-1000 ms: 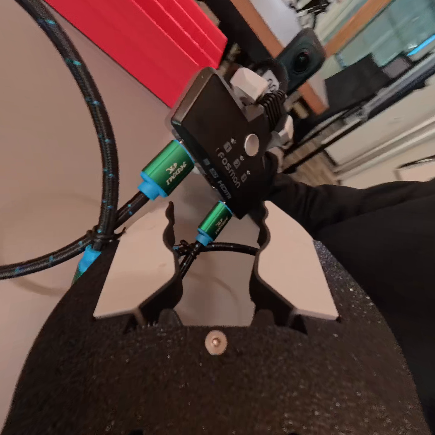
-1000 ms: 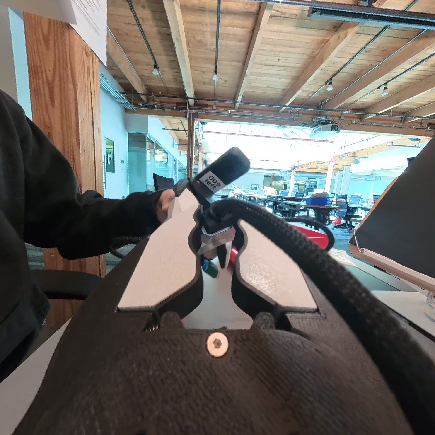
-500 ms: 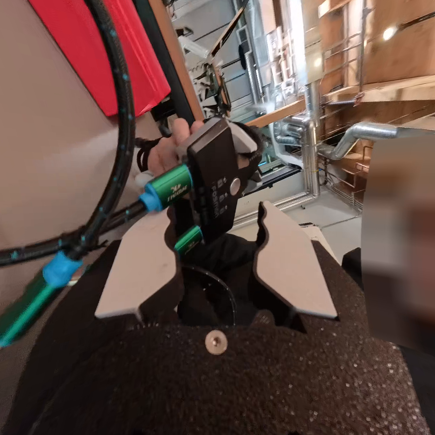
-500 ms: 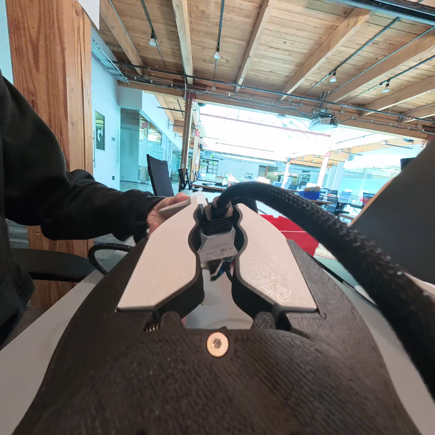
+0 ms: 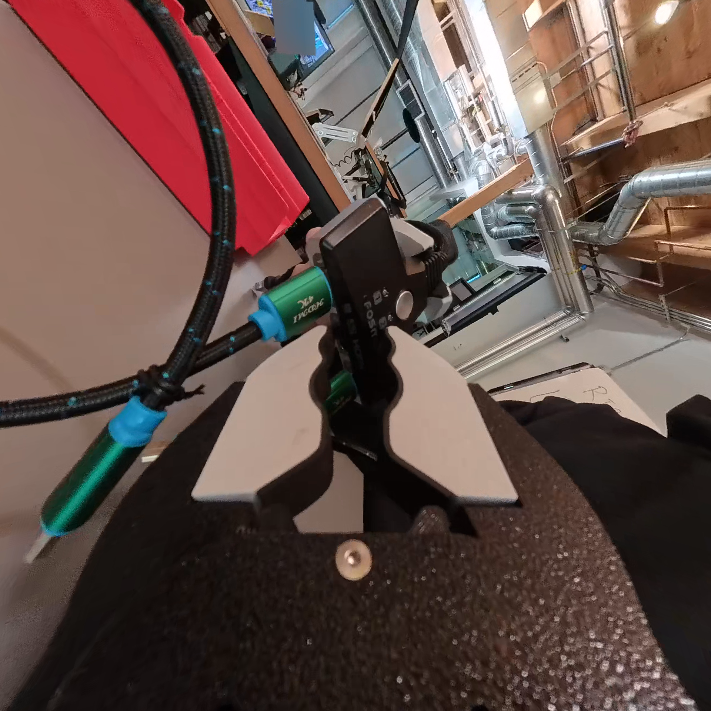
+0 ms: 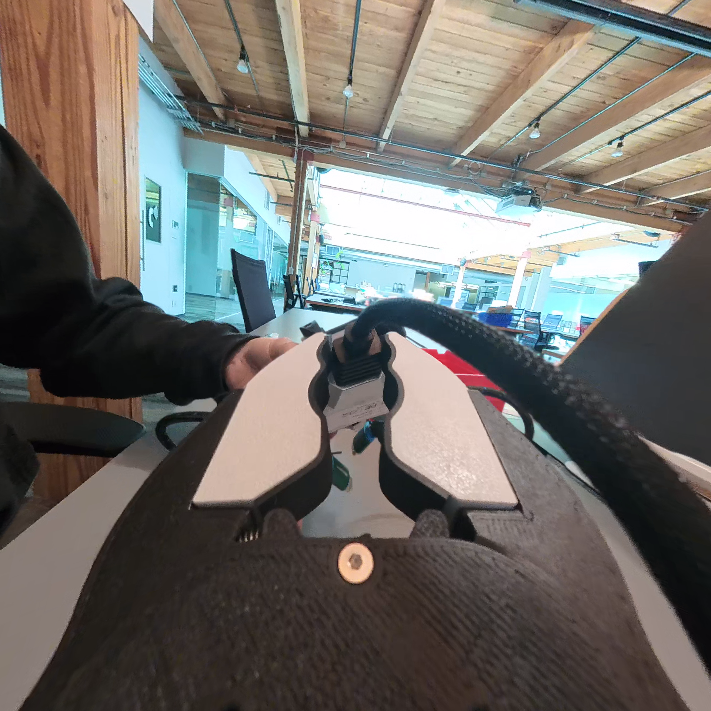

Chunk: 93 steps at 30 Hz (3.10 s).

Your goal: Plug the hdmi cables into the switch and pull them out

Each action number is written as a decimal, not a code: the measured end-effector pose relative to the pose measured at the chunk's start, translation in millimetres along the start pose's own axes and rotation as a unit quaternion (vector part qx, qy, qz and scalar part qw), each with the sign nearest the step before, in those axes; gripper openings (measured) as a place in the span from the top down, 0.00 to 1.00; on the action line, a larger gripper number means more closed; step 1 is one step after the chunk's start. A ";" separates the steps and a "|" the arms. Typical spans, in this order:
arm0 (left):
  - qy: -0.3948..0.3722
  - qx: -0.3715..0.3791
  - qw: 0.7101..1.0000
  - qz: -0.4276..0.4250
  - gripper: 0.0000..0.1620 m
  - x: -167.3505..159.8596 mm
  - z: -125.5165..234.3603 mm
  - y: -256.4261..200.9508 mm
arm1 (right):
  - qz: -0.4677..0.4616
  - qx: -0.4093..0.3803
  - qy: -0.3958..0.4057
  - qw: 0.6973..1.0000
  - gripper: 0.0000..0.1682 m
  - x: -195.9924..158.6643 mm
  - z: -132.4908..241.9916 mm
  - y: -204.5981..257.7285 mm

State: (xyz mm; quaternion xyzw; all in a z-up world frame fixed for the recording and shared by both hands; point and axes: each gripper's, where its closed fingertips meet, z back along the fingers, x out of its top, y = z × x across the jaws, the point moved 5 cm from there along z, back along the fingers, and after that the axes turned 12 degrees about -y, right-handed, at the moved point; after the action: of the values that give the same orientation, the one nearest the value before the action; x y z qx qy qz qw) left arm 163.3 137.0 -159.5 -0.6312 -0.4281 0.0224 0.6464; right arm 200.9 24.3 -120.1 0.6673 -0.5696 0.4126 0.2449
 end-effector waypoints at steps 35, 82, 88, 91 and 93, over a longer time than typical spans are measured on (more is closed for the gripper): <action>0.119 0.117 0.986 -0.021 0.88 43.5 35.8 -18.5 | 0.142 -0.046 0.045 0.988 0.79 -27.7 -15.7 4.8; 0.125 0.071 0.984 -0.101 0.67 57.6 33.8 -45.8 | -0.066 -0.130 -0.111 0.983 0.89 8.7 7.6 -24.8; 0.085 0.150 0.931 -0.322 0.68 71.0 68.6 -39.1 | -0.159 -0.108 -0.193 0.962 0.90 21.3 6.1 -24.8; 0.075 0.201 0.817 -0.535 0.69 71.4 72.1 -44.3 | -0.206 -0.111 -0.207 0.950 0.89 16.4 5.4 -27.5; 0.091 0.207 0.706 -0.672 0.70 66.3 66.2 -52.9 | -0.258 -0.124 -0.231 0.930 0.90 11.6 6.6 -33.1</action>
State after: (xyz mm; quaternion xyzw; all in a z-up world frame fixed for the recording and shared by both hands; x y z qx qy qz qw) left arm 139.7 216.8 -91.3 -0.0258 -0.6627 -0.3867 0.6407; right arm 234.6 20.2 -109.3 0.8320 -0.4657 0.0960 0.2858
